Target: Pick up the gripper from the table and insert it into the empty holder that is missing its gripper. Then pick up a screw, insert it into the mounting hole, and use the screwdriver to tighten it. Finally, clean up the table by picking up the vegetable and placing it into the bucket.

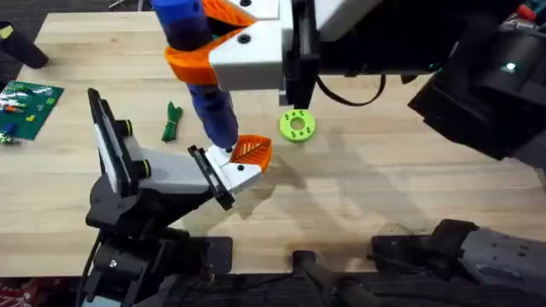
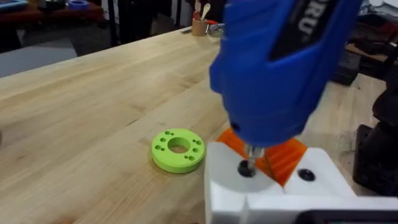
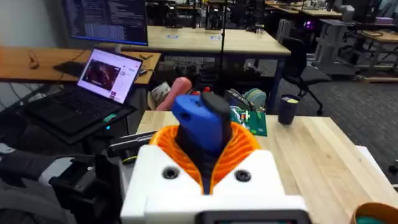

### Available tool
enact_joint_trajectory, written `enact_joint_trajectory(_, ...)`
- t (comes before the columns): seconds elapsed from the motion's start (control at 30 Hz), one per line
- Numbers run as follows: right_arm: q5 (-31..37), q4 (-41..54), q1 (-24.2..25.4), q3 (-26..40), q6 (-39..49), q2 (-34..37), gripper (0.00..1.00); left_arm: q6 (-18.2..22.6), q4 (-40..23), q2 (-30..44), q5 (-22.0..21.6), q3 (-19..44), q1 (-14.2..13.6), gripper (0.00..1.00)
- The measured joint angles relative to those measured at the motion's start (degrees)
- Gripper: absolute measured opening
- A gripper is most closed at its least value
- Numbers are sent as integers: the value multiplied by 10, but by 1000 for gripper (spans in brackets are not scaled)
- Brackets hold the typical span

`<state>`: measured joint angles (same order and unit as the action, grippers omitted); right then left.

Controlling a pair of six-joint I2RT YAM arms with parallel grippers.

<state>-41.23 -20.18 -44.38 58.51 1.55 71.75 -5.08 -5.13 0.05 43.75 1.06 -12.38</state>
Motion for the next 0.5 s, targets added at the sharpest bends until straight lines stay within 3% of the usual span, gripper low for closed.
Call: enact_joint_trajectory(0.5, -6, 3, 0, 6, 2, 8, 48, -1, 0, 0, 0, 0, 0, 14)
